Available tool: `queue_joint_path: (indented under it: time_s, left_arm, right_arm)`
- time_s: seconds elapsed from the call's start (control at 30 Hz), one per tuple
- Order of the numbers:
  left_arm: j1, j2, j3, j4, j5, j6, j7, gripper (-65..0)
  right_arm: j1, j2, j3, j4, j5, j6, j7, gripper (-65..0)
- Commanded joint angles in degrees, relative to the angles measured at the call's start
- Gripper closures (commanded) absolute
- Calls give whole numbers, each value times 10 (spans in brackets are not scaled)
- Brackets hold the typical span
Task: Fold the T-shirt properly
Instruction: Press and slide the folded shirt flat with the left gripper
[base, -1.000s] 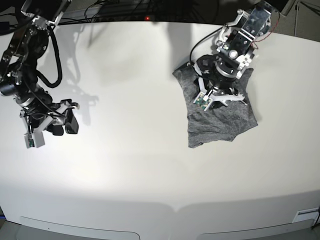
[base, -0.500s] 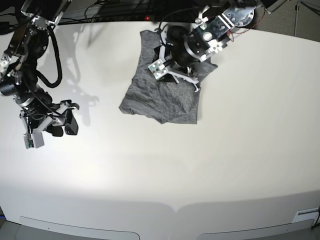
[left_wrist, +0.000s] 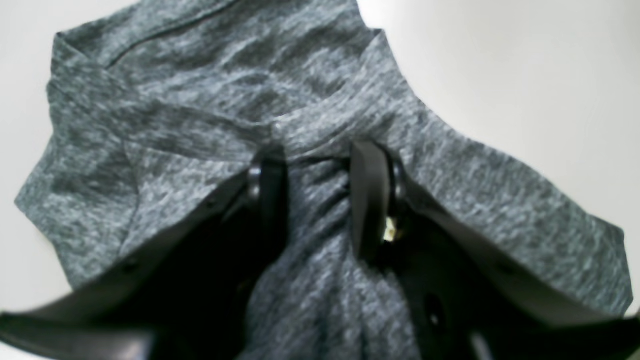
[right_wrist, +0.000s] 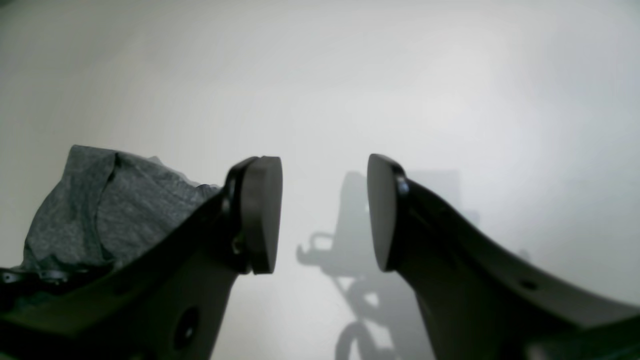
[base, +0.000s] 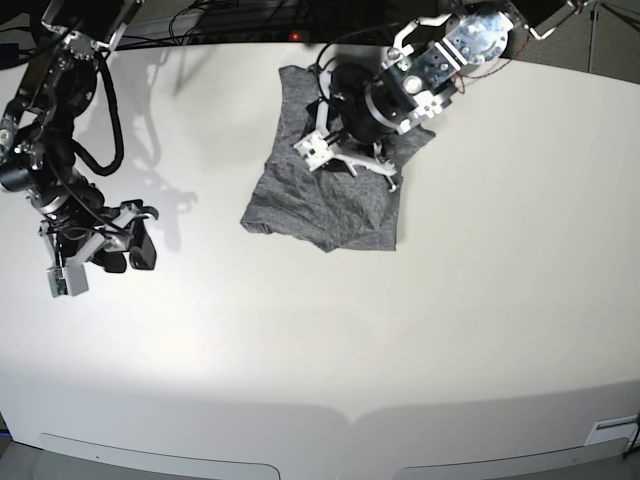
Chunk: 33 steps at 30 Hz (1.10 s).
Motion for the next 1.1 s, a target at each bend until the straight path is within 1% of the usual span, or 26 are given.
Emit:
queue_joint_path:
  time_s: [0.0, 0.17, 0.4, 0.7, 0.83, 0.9, 0.97, 1.07]
  left_arm:
    - [0, -14, -1, -18, 27, 5, 80, -225]
    - [-15, -15, -1, -18, 75, 5, 80, -226]
    - [-29, -15, -1, -4, 74, 6, 107, -225]
    - [-28, -15, -1, 110, 74, 7, 110, -225]
    - [-28, -15, -1, 163, 73, 7, 97, -225]
    - [-28, -15, -1, 181, 73, 24, 88, -225]
    - [-29, -15, -2, 189, 64, 68, 79, -225]
    - [-28, -15, -18, 189, 53, 116, 78, -225]
  right_arm:
    - [8, 8, 2, 11, 9, 5, 11, -285]
    - [8, 8, 2, 11, 9, 5, 11, -285]
    - [8, 8, 2, 11, 9, 5, 11, -285]
    - [8, 8, 2, 11, 9, 5, 9, -285]
    - [8, 8, 2, 11, 9, 5, 9, -285]
    - [8, 8, 2, 11, 9, 5, 9, -285]
    - [8, 8, 2, 11, 9, 5, 9, -285]
    - [8, 8, 2, 11, 9, 5, 9, -285]
